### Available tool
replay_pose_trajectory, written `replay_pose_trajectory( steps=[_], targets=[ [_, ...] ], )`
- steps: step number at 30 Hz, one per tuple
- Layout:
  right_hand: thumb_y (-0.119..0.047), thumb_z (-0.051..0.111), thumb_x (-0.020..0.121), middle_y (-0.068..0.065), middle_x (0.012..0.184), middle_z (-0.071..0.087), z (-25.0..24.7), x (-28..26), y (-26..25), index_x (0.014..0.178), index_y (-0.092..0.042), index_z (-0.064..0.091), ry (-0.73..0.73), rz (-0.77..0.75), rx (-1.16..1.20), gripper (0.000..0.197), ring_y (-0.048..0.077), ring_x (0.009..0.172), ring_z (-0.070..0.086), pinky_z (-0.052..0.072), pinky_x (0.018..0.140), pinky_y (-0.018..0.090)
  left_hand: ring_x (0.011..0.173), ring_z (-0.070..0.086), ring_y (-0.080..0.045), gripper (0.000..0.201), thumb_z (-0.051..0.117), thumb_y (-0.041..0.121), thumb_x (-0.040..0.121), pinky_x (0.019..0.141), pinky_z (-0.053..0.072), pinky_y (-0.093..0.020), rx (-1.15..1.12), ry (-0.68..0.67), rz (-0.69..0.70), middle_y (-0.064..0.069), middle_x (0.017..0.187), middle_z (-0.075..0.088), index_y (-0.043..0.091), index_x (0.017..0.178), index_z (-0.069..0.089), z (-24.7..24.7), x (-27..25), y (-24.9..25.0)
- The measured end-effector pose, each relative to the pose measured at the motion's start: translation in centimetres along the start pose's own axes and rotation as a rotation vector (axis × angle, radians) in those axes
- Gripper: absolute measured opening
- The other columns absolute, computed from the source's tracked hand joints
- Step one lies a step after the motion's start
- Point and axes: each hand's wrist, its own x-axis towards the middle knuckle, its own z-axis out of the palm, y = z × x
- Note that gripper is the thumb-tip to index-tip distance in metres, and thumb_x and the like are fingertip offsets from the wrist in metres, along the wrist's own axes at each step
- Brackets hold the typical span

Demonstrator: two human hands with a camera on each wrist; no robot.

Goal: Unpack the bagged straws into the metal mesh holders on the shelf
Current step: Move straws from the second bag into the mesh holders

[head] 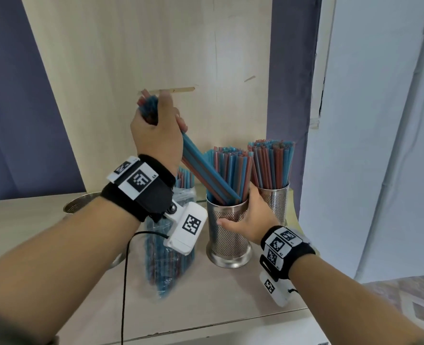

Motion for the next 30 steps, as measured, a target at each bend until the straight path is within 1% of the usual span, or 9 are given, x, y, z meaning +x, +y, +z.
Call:
replay_pose_trajectory(
  steps=[3,8,10,14,18,22,24,26,30],
  targets=[
    [-0.055,0.088,0.054,-0.005,0.135,0.048,0.2,0.1,0.5,0.143,-0.022,0.032,0.042,0.015,-0.035,0.110,0.010,0.123,0.048,0.040,0.109,0.030,0.044,0.048,-0.013,0.030,0.056,0.025,0.096,0.057,0.047,-0.032,0.027,-0.062,-0.029,0.007,0.047,0.051,0.012,0.071,0.045,-0.3,-0.2,-1.5],
    [-0.053,0.088,0.054,-0.004,0.133,0.049,0.2,0.2,0.6,0.140,-0.019,0.035,0.059,0.006,-0.065,0.106,0.011,0.124,0.047,0.037,0.107,0.024,0.043,0.048,-0.012,0.027,0.055,0.021,0.097,0.055,0.047,-0.031,0.070,-0.135,-0.006,0.007,0.048,0.050,0.012,0.074,0.045,-0.3,0.7,-2.2],
    [-0.049,0.089,0.055,-0.004,0.134,0.049,0.3,0.1,0.5,0.140,-0.018,0.034,0.071,0.002,-0.069,0.105,0.011,0.125,0.046,0.033,0.105,0.019,0.042,0.048,-0.012,0.025,0.055,0.021,0.097,0.053,0.048,-0.029,0.096,-0.057,-0.017,0.006,0.049,0.050,0.013,0.076,0.045,-0.1,1.1,-2.5],
    [-0.047,0.090,0.056,-0.005,0.134,0.049,0.4,0.0,0.5,0.140,-0.018,0.034,0.087,-0.009,-0.067,0.105,0.010,0.126,0.046,0.030,0.102,0.016,0.039,0.048,-0.011,0.024,0.055,0.026,0.097,0.050,0.045,-0.026,0.103,0.217,-0.088,0.001,0.052,0.050,0.008,0.083,0.047,-0.6,2.5,-3.4],
    [-0.048,0.089,0.056,-0.005,0.132,0.051,0.5,0.1,0.7,0.139,-0.016,0.036,0.098,-0.013,-0.085,0.104,0.011,0.125,0.046,0.030,0.102,0.015,0.039,0.050,-0.008,0.025,0.057,0.027,0.095,0.050,0.045,-0.023,0.129,0.270,-0.075,-0.005,0.061,0.055,0.004,0.092,0.048,-1.4,3.0,-3.7],
    [-0.054,0.088,0.053,-0.003,0.133,0.052,0.7,0.2,0.8,0.140,-0.015,0.034,0.102,0.005,-0.127,0.109,0.013,0.124,0.048,0.035,0.102,0.018,0.046,0.053,-0.008,0.018,0.062,0.022,0.094,0.053,0.049,-0.021,0.138,-0.005,0.036,-0.007,0.068,0.056,0.012,0.088,0.048,-1.1,1.7,-3.0],
    [-0.054,0.087,0.053,-0.003,0.133,0.051,0.8,0.3,1.0,0.140,-0.015,0.034,0.103,0.007,-0.132,0.110,0.014,0.125,0.048,0.035,0.103,0.019,0.049,0.056,-0.008,0.019,0.064,0.021,0.094,0.056,0.051,-0.022,0.176,-0.173,0.065,-0.005,0.066,0.056,0.009,0.087,0.050,-0.8,1.5,-3.0],
    [-0.053,0.087,0.053,-0.003,0.133,0.051,0.8,0.3,1.0,0.141,-0.016,0.033,0.109,-0.001,-0.132,0.110,0.014,0.125,0.047,0.034,0.104,0.019,0.051,0.058,-0.007,0.020,0.065,0.021,0.093,0.059,0.053,-0.023,0.249,-0.304,0.054,-0.003,0.064,0.058,0.006,0.090,0.052,-0.6,2.1,-3.2],
    [-0.053,0.087,0.052,-0.003,0.134,0.051,1.0,0.3,1.0,0.141,-0.017,0.033,0.126,-0.016,-0.124,0.110,0.013,0.126,0.046,0.034,0.106,0.021,0.056,0.062,-0.003,0.020,0.066,0.026,0.092,0.063,0.051,-0.019,0.382,-0.479,-0.002,0.001,0.064,0.063,0.015,0.082,0.052,0.0,3.4,-4.2]
  ],
)
